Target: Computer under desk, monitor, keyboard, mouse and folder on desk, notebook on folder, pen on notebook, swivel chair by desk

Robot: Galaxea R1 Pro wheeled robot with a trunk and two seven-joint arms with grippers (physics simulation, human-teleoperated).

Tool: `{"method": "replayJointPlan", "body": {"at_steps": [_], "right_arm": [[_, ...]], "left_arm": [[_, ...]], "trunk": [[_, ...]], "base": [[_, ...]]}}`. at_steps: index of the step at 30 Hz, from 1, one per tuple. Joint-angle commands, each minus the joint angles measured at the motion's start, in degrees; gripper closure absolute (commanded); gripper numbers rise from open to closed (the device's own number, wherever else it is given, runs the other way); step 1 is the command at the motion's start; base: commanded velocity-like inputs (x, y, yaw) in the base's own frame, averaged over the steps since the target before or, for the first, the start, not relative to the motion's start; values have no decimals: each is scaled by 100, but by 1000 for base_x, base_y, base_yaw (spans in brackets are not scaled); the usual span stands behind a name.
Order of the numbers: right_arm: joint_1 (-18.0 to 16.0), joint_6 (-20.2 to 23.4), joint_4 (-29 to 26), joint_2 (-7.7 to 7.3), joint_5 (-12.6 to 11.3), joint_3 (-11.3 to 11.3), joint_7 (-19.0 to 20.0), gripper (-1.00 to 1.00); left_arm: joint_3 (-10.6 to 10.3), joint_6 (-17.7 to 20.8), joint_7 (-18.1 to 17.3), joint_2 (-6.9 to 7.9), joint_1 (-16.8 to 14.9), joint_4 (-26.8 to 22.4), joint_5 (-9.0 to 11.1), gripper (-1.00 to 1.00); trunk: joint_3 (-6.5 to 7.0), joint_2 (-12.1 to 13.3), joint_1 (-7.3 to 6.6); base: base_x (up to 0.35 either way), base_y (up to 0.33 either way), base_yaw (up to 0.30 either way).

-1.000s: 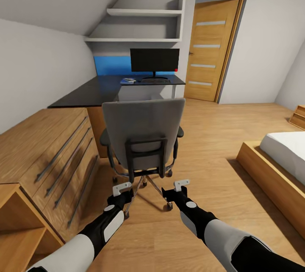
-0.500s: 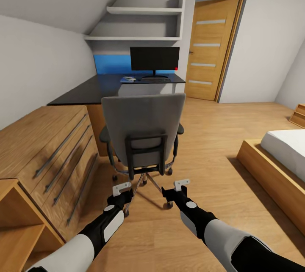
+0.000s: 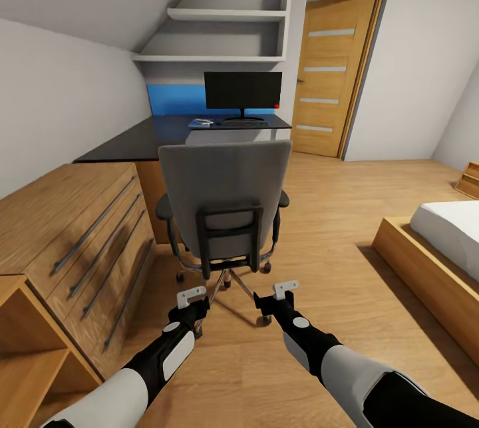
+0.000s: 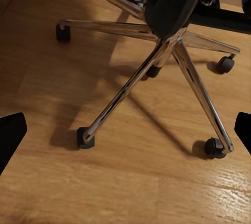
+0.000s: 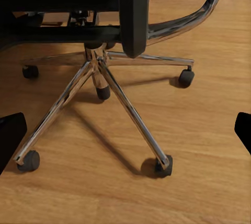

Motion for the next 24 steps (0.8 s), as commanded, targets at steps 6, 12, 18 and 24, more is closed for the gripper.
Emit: {"method": "replayJointPlan", "body": {"at_steps": [6,12,18,24], "right_arm": [[-5,-23,7,0,-53,48,-12,-100],[-5,-23,7,4,-41,53,-12,-100],[-5,-23,7,0,-47,48,-12,-100],[-5,-30,7,0,-45,48,-18,-100]], "left_arm": [[-48,-37,49,4,-6,-7,62,-100],[-63,-37,50,0,-6,-25,59,-100],[-74,-54,18,17,-6,-25,59,-100],[-74,-55,13,17,-6,-25,59,-100]], "trunk": [[-5,-2,-1],[-41,-82,43],[-77,-163,87],[-77,-163,87]], "base": [[0,0,0],[0,0,0],[64,0,0],[287,0,0]]}}
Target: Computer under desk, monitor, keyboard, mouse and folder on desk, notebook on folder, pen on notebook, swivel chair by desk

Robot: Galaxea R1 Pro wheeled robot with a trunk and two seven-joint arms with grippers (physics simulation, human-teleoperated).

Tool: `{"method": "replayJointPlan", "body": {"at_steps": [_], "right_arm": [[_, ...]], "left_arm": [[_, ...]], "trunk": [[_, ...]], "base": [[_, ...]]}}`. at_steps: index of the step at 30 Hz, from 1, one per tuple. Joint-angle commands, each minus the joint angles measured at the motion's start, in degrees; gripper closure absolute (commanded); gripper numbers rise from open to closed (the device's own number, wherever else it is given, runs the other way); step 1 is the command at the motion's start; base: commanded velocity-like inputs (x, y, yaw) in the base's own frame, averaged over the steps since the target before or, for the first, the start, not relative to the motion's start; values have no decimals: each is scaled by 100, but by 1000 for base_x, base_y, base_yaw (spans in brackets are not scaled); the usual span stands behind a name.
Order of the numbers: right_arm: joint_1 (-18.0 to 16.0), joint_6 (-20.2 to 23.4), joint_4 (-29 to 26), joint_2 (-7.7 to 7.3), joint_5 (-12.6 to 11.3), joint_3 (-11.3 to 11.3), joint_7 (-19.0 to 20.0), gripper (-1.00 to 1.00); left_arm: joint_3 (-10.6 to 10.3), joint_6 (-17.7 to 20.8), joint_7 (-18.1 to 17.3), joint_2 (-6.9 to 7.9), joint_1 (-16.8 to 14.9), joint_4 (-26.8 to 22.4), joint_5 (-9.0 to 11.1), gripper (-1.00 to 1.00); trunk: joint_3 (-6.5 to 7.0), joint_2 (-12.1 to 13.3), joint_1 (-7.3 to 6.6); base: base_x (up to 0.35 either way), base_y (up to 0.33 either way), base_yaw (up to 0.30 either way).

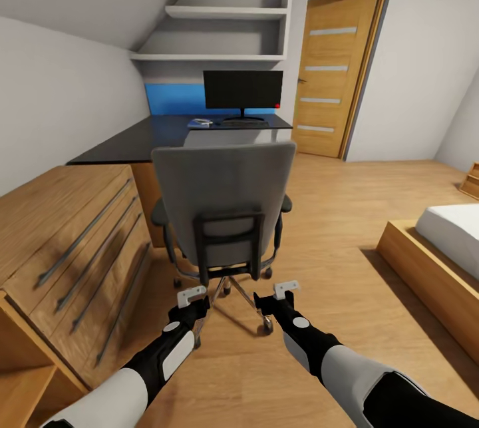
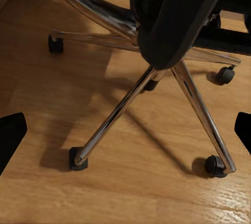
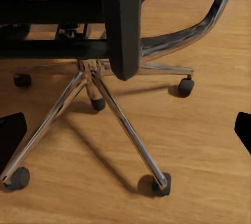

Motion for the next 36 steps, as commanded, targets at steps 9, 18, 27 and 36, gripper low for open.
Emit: {"method": "replayJointPlan", "body": {"at_steps": [9,18,27,36], "right_arm": [[-5,-21,7,0,-54,49,-15,-100],[-5,-19,7,3,-54,49,-15,-100],[-5,-23,7,6,-54,53,-15,-100],[-5,-22,7,7,-54,56,-15,-100]], "left_arm": [[-40,-35,41,16,-6,1,61,-100],[-39,-35,50,18,-6,1,61,-100],[-47,-54,50,18,-6,1,57,-100],[-47,-61,50,18,-6,1,52,-100]], "trunk": [[-5,-2,2],[-5,-2,2],[-5,-2,2],[-5,-2,2]], "base": [[297,0,0],[104,0,0],[94,0,0],[190,0,-11]]}}
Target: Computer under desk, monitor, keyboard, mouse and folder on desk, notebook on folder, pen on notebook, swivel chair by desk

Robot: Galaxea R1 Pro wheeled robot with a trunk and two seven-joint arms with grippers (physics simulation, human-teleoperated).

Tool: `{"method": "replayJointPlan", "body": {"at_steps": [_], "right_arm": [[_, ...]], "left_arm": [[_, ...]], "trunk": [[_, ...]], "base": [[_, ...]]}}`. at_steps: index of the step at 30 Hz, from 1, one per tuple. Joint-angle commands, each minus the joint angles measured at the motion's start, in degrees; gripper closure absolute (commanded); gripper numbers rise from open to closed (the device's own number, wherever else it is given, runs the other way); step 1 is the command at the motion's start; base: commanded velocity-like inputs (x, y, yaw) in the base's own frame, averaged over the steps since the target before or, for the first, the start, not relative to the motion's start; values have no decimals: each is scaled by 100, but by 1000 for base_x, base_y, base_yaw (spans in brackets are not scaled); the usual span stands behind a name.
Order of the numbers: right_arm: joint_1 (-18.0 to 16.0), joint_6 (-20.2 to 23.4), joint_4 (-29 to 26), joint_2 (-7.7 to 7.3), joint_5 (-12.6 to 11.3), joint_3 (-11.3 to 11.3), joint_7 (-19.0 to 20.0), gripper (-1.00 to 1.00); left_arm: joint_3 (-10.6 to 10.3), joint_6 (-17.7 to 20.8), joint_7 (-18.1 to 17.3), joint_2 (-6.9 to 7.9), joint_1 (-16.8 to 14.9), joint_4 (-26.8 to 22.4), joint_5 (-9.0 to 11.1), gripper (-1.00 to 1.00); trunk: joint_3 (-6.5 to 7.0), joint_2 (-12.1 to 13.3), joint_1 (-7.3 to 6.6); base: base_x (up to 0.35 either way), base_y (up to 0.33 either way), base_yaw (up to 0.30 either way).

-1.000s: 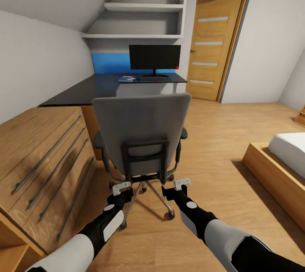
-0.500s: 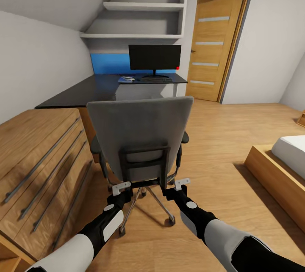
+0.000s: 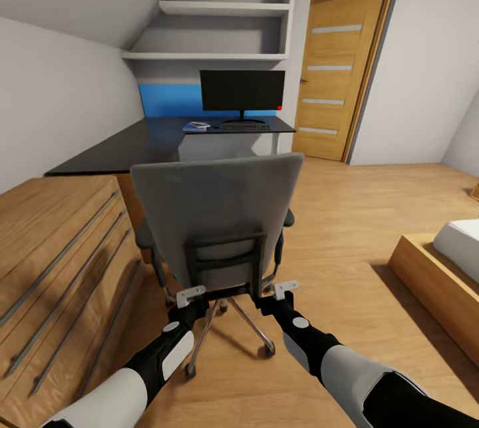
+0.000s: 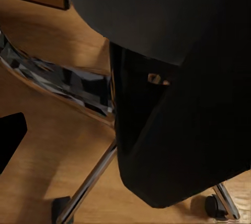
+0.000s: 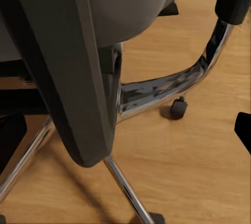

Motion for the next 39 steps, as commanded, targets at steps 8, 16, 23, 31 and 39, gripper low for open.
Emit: {"method": "replayJointPlan", "body": {"at_steps": [8,16,23,31,39], "right_arm": [[-6,-21,8,2,-54,37,-14,-100],[-6,-25,8,2,-54,39,-14,-100],[-6,-24,8,1,-54,33,-14,-100],[-6,-25,8,1,-54,37,-14,-100],[-6,-25,8,2,-54,40,-14,-100]], "left_arm": [[-47,-107,46,5,-5,0,60,-100],[-56,-330,47,5,-5,9,60,-100],[-64,-341,55,5,-5,9,60,-100],[-59,-342,55,5,-5,9,60,-100],[-56,-342,55,11,-5,9,60,-100]], "trunk": [[-5,-2,1],[-5,-2,1],[-5,-2,1],[-5,-2,1],[-5,-2,1]], "base": [[195,0,-18],[283,0,0],[299,-103,0],[263,-200,0],[154,-112,0]]}}
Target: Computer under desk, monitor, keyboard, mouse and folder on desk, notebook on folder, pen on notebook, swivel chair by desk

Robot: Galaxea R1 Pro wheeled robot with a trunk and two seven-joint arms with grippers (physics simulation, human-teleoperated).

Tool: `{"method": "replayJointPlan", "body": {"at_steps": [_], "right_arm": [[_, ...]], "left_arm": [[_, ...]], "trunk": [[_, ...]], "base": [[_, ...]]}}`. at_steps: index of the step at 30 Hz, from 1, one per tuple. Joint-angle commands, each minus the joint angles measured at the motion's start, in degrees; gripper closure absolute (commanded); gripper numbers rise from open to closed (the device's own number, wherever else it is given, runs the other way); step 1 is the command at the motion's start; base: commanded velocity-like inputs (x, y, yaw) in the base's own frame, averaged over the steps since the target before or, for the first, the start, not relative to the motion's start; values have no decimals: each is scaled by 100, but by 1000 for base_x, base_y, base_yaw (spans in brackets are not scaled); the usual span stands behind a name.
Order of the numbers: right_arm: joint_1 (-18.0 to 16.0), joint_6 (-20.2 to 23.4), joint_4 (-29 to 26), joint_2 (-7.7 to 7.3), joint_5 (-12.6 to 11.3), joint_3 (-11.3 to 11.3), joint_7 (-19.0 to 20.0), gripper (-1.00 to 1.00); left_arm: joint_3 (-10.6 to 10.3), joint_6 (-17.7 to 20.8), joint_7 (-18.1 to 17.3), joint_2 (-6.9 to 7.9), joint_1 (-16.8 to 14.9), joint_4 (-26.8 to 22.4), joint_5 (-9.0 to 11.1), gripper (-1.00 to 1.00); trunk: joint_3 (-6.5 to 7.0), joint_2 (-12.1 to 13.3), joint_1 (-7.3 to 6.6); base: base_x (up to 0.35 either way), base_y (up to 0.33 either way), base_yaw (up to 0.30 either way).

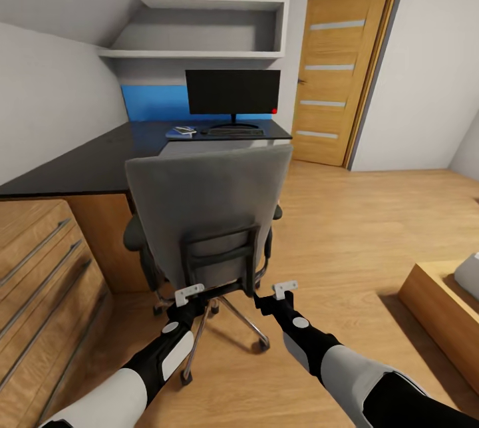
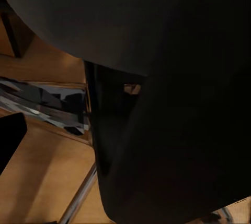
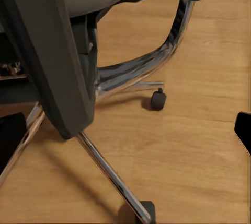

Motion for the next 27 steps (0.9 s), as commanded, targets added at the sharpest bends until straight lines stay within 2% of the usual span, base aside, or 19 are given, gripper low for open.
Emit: {"method": "replayJointPlan", "body": {"at_steps": [1,9,27], "right_arm": [[-5,-22,6,0,-51,49,-12,-100],[-5,-18,6,0,-51,48,-12,-100],[-5,-19,6,0,-51,53,-12,-100]], "left_arm": [[-49,-35,38,10,-6,1,60,-100],[-49,-35,38,15,-6,1,60,-100],[-49,-35,31,16,-6,1,60,-100]], "trunk": [[-5,-2,1],[-5,-2,1],[-5,-2,1]], "base": [[159,-100,0],[271,-88,0],[320,-1,0]]}}
